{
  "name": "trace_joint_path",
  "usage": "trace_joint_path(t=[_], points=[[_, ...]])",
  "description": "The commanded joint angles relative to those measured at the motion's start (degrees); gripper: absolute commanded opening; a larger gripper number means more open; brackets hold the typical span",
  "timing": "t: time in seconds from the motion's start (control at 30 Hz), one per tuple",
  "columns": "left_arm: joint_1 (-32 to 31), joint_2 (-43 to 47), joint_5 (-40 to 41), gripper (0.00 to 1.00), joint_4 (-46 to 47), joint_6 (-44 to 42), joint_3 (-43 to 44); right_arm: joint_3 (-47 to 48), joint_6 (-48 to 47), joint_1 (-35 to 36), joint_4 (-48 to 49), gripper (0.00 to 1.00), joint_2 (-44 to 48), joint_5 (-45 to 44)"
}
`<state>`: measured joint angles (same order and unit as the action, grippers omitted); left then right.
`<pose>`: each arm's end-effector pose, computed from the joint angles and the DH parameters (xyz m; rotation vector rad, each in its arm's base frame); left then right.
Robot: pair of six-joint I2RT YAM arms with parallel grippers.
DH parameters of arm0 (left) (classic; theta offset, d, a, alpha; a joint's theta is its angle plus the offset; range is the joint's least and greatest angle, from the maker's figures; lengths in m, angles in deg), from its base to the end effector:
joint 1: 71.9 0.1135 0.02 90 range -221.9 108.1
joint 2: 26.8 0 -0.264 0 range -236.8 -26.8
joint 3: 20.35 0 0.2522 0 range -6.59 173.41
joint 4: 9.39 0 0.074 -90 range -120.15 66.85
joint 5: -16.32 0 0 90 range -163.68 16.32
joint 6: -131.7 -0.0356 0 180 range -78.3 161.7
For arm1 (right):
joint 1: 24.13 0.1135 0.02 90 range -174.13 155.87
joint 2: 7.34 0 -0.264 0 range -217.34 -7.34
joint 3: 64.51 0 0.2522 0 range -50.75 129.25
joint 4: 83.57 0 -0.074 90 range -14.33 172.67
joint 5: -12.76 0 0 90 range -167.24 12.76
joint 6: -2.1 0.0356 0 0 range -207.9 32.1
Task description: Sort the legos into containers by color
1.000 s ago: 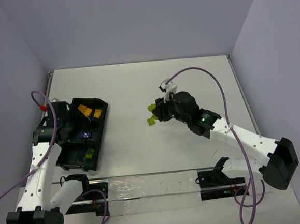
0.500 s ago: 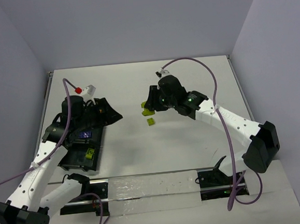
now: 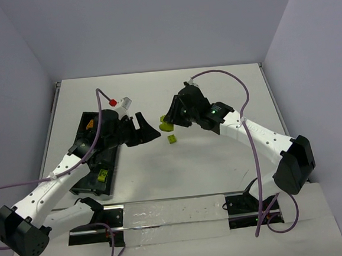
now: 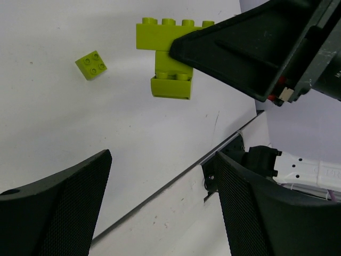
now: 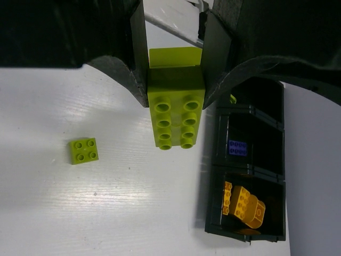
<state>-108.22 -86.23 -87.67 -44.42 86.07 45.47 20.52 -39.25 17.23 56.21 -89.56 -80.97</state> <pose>0.1815 -0.1441 0.3168 0.0054 2.2516 -1.0725 0.2441 0.2118 0.3209 0.1863 2.3323 0.7636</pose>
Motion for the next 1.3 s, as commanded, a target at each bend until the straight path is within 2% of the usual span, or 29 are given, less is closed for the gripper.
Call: trace_joint_path(t=[0.0,0.4,0.83,0.93,0.97,1.0,1.03,1.07,1.27], points=[[-1.58,-3.14,2.98,0.82,6.74,1.14,0.89,2.39,1.49,0.03,0.88,0.0,0.06,-0.45],[-1.93,-7.55,2.91,0.73,14.05,3.18,0.66,2.89,1.22,0.12,1.05,0.0,-0.01,0.78],[-3.02,-11.29,2.18,0.56,16.48,3.82,0.98,3.15,1.53,0.38,1.64,0.0,-0.37,1.84],[-3.05,-11.31,2.62,0.42,16.91,4.29,0.62,3.2,1.42,0.38,1.67,0.0,-0.4,1.97],[-3.05,-11.24,2.82,0.33,17.06,4.5,0.42,3.27,1.34,0.38,1.67,0.0,-0.4,1.97],[-3.05,-11.24,2.79,0.3,17.19,4.54,0.39,3.23,1.27,0.38,1.68,0.0,-0.39,1.95],[-3.05,-11.24,2.61,0.13,17.57,4.83,0.2,2.99,1.27,0.38,1.72,0.0,-0.35,1.86],[-3.05,-11.21,2.14,0.01,17.96,5.08,-0.09,2.83,1.24,0.38,1.76,0.0,-0.32,1.77],[-3.05,-10.01,0.28,0.0,20.39,5.82,-2.65,2.74,0.3,-2.41,1.58,0.0,-0.05,2.39]])
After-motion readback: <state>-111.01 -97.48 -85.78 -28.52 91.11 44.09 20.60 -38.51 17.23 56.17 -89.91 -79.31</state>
